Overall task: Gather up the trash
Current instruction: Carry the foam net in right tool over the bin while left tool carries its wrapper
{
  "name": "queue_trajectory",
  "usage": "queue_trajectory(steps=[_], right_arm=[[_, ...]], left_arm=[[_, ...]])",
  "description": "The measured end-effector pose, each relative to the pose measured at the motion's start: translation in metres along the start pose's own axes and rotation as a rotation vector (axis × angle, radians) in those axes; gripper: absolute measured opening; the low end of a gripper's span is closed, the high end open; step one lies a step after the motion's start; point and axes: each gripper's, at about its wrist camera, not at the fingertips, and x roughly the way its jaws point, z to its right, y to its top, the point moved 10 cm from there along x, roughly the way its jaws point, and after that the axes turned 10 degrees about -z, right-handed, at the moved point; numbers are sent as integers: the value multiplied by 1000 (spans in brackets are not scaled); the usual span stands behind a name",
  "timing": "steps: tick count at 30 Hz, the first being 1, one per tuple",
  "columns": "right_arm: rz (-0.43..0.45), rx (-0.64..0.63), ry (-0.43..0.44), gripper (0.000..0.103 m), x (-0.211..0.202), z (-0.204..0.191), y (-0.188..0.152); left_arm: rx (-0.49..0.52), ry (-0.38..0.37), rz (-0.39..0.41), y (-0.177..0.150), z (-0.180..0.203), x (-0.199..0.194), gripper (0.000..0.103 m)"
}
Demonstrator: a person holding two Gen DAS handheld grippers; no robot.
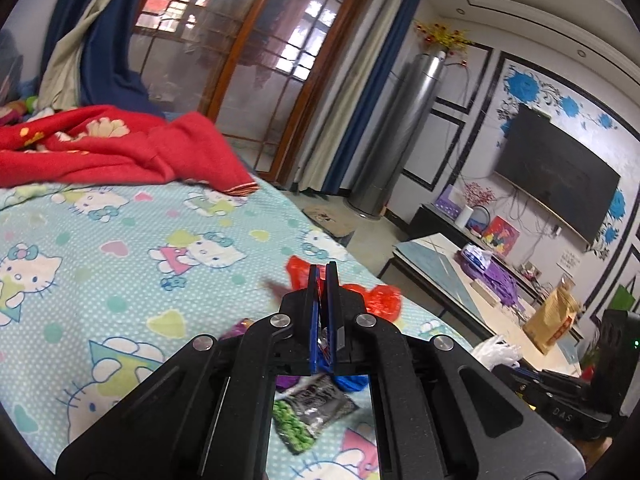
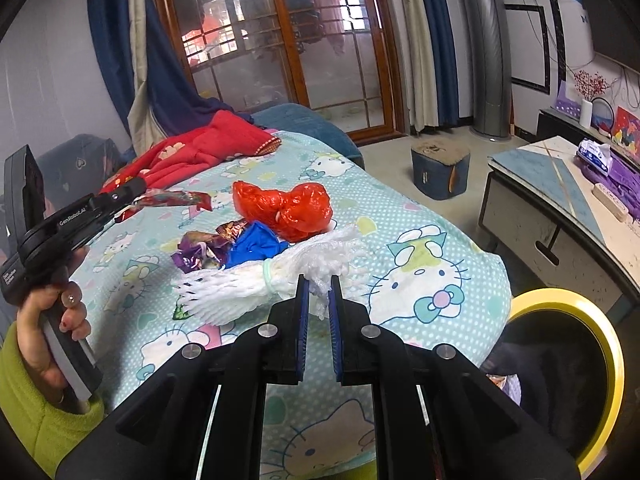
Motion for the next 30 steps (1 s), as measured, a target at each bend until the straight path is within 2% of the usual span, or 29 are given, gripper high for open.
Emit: queue_trajectory(steps=[14,30], right_arm=[[38,28,-24,10,-32,20,-4],[87,112,-101,10,-75,77,-16]], left_arm=[[101,-38,-66,-17,58,10,0],[217,-100,-104,-38,118,20,0]])
